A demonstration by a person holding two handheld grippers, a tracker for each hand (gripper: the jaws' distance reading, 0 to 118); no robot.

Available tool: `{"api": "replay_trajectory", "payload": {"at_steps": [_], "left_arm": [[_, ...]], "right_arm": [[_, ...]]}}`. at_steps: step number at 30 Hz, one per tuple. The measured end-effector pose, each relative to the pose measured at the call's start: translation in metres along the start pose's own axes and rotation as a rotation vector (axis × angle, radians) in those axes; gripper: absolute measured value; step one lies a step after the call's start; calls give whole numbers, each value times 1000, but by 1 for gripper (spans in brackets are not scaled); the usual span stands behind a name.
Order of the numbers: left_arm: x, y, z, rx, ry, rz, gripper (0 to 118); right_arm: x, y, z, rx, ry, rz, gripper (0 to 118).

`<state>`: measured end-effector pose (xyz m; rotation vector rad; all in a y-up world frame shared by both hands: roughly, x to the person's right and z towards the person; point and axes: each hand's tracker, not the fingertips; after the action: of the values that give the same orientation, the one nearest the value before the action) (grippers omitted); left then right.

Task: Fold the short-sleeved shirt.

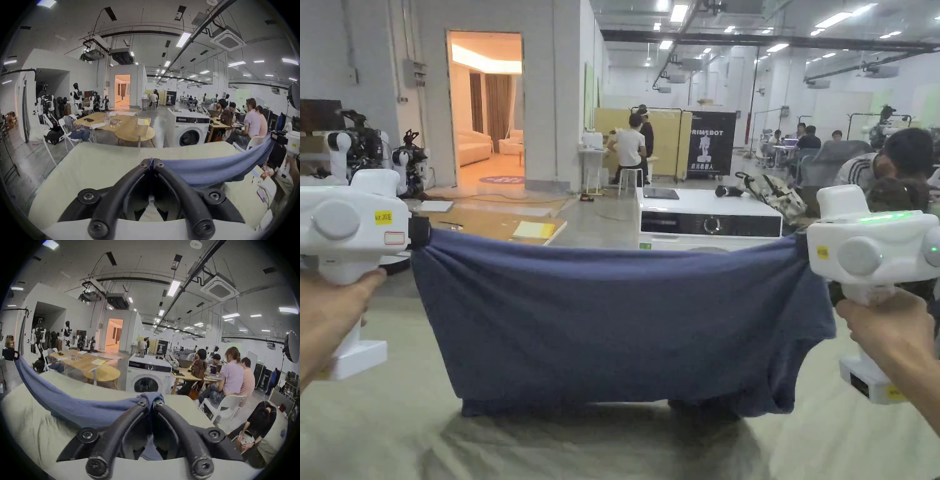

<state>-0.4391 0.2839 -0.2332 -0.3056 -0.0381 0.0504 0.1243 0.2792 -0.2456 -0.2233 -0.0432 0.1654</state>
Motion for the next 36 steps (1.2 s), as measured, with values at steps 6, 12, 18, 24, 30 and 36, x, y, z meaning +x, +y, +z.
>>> {"api": "replay_trajectory", "payload": {"at_steps": [6,12,18,24,30,36], "left_arm": [[6,-77,59,-42,-23,22,0],[9,-157,106,-113,-39,24,0],[8,-243,137,-224,-51,105,0],[7,-298,148,-355,-38,106,0],[8,-334,141,-509,-21,95,0],[5,-363,120,-664,-6,99,0]], "right_arm": [[1,-65,57,-58,9,-8,0],[-6,-135,100,-129,32,20,0],[-11,-201,129,-237,60,27,0],[-14,-262,146,-381,81,23,0],[-16,-317,144,-570,120,56,0],[-13,-349,120,-687,122,71,0]]}}
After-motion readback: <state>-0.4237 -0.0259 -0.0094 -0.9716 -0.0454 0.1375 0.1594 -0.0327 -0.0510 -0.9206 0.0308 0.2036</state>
